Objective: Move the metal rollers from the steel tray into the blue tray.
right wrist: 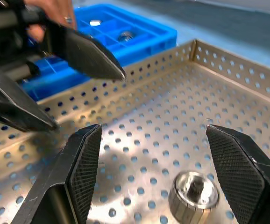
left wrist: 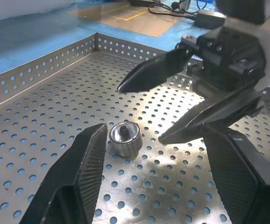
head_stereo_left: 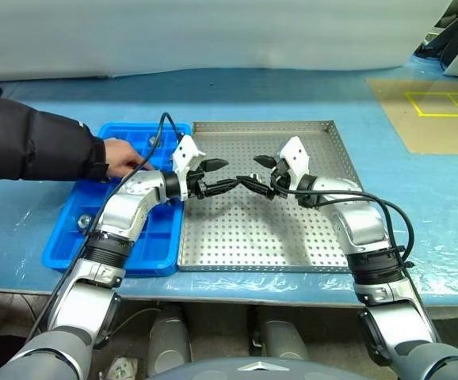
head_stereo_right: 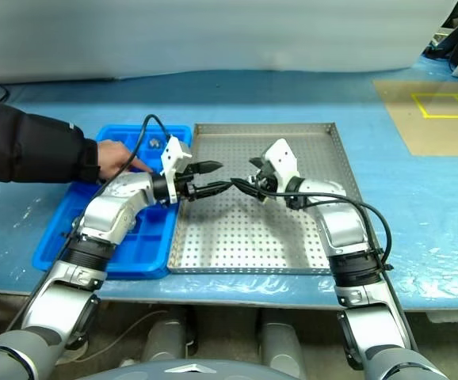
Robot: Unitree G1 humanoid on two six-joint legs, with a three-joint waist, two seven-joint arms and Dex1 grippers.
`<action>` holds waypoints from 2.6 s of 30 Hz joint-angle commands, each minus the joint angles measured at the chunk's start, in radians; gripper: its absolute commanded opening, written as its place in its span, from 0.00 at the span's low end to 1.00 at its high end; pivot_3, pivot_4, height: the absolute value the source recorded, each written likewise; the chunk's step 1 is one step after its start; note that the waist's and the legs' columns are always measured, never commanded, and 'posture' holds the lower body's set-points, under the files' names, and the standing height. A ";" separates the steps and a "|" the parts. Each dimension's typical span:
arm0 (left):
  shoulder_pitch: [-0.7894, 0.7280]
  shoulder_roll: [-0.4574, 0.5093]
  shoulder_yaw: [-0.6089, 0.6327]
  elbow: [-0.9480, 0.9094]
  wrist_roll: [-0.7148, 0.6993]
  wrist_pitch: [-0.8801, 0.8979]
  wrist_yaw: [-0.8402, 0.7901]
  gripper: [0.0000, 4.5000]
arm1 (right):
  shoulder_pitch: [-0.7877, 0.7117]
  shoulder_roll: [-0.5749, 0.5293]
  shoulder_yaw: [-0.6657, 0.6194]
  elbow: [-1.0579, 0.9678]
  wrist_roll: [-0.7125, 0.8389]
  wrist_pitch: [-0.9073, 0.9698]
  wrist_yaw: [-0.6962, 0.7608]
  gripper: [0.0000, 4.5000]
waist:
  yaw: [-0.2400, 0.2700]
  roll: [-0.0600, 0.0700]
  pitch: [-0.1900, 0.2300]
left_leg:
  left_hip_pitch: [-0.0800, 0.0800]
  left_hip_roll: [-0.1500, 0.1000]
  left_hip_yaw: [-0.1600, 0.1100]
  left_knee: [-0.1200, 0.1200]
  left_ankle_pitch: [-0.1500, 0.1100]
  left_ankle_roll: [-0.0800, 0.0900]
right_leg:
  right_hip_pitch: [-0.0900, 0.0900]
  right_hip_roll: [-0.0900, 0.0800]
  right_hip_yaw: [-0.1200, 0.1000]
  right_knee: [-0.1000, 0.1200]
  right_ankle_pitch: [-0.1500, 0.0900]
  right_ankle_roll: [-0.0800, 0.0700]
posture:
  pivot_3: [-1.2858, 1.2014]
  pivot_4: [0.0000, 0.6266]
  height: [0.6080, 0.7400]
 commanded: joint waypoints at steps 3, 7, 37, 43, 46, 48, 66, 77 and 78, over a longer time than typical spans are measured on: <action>-0.013 0.028 0.017 -0.028 0.010 -0.009 -0.018 0.75 | -0.006 0.001 -0.021 0.077 0.000 -0.080 -0.037 0.82 | 0.000 0.000 0.000 | 0.000 0.000 0.000 0.002 -0.001 0.001 | 0.001 0.000 0.000 0.001 0.000 0.000 | 0.41 0.24 1.00; -0.012 0.039 0.023 -0.038 0.011 -0.004 -0.014 0.75 | -0.020 0.010 -0.022 0.152 -0.013 -0.134 -0.073 0.82 | 0.001 0.000 0.000 | 0.000 0.000 0.000 0.004 -0.001 0.002 | 0.001 0.000 0.000 0.001 0.000 0.000 | 0.42 0.24 1.00; 0.044 0.055 0.029 -0.117 0.008 0.034 0.020 0.75 | -0.080 0.063 0.004 0.413 -0.072 -0.301 -0.137 0.61 | 0.001 0.000 0.000 | -0.001 0.001 0.000 0.005 -0.002 0.003 | 0.001 -0.001 0.000 0.001 0.000 0.000 | 0.43 0.24 1.00; 0.041 0.055 0.029 -0.116 0.007 0.039 0.027 0.75 | -0.080 0.067 0.006 0.406 -0.067 -0.299 -0.129 0.42 | 0.001 0.000 0.000 | -0.001 0.001 0.000 0.005 -0.002 0.003 | 0.001 -0.001 0.000 0.001 0.000 0.000 | 0.43 0.24 1.00; 0.040 0.057 0.033 -0.116 0.008 0.039 0.035 0.75 | -0.085 0.067 0.003 0.411 -0.076 -0.300 -0.145 0.36 | 0.001 0.000 0.000 | -0.001 0.001 0.000 0.005 -0.002 0.003 | 0.001 -0.001 0.000 0.001 0.000 0.000 | 0.43 0.24 1.00; 0.034 0.058 0.043 -0.113 0.005 0.040 0.043 0.75 | -0.089 0.067 0.004 0.410 -0.074 -0.295 -0.142 0.36 | 0.001 0.000 0.000 | -0.001 0.001 0.000 0.005 -0.002 0.003 | 0.001 -0.001 0.000 0.000 0.000 0.000 | 0.44 0.24 1.00; 0.100 0.174 0.189 -0.171 -0.007 0.043 0.107 0.75 | -0.220 0.100 0.073 0.167 0.059 -0.119 0.116 0.36 | 0.012 0.000 0.000 | -0.001 0.002 0.000 -0.001 -0.002 0.002 | 0.000 0.000 -0.002 -0.003 0.000 0.000 | 0.50 0.24 1.00; 0.463 0.421 0.475 -0.515 -0.139 0.211 0.104 0.75 | -0.330 0.183 0.236 0.263 0.029 -0.193 0.326 0.36 | 0.058 0.001 0.001 | -0.001 0.002 0.000 -0.011 0.000 -0.001 | -0.002 0.000 -0.004 -0.007 -0.001 -0.002 | 0.61 0.24 1.00; 0.491 0.422 0.495 -0.541 -0.152 0.227 0.115 0.75 | -0.338 0.189 0.239 0.272 0.030 -0.198 0.338 0.36 | 0.066 0.001 0.001 | -0.001 0.003 0.000 -0.011 0.000 -0.001 | -0.002 0.000 -0.004 -0.008 -0.001 -0.002 | 0.62 0.24 1.00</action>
